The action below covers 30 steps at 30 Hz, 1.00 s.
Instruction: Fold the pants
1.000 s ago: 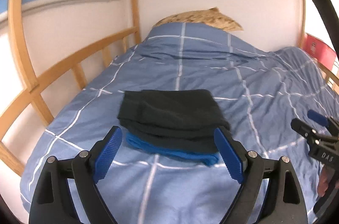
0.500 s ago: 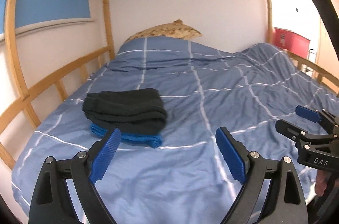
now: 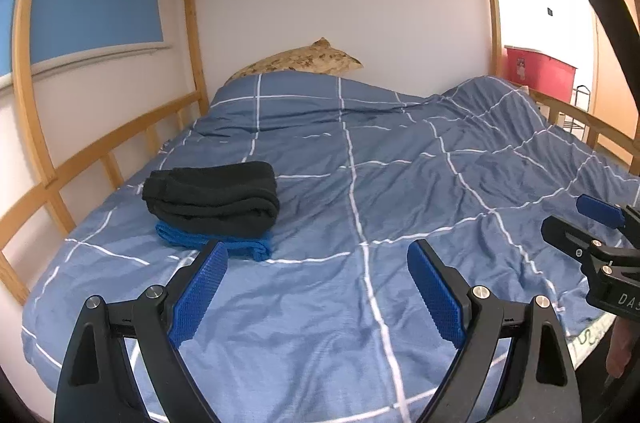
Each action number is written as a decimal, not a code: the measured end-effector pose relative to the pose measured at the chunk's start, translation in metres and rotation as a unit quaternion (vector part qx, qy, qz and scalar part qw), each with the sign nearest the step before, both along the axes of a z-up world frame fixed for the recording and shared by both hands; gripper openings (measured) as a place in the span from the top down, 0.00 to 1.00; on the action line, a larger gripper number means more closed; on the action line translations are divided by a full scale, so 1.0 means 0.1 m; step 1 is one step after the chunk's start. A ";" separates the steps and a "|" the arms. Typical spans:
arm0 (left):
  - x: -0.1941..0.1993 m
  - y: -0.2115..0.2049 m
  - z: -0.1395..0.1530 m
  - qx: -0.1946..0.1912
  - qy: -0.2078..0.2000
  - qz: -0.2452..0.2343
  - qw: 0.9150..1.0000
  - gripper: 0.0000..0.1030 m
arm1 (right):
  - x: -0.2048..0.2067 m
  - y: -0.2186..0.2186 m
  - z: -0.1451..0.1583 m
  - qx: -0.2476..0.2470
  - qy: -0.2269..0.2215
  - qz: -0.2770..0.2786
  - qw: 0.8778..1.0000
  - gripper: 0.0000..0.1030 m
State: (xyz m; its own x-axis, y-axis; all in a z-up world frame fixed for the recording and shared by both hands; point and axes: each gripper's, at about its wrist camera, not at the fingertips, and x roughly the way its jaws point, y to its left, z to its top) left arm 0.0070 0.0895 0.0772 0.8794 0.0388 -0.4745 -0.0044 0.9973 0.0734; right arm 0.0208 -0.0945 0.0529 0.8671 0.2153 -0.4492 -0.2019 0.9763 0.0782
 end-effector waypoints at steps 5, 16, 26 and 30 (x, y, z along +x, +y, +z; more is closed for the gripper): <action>-0.05 -0.09 0.01 -0.009 0.001 -0.014 1.000 0.11 | -0.13 -0.11 0.01 0.006 -0.002 -0.009 1.000 0.18; -0.17 -0.32 0.13 0.006 -0.025 -0.040 0.999 0.09 | -0.30 -0.29 0.06 0.007 -0.011 -0.035 0.999 0.18; -0.20 -0.37 0.14 0.004 -0.021 -0.045 0.999 0.03 | -0.34 -0.37 0.07 0.013 -0.011 -0.040 0.999 0.18; -0.21 -0.37 0.12 0.000 -0.018 -0.045 0.999 0.00 | -0.33 -0.36 0.05 0.014 -0.006 -0.035 0.999 0.18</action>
State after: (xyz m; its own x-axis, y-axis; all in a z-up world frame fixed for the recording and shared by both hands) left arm -0.0138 0.0528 0.0893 0.8962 -0.0412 -0.4418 0.0829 0.9937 0.0756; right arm -0.0127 -0.1309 0.0583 0.8857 0.1655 -0.4338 -0.1337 0.9856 0.1031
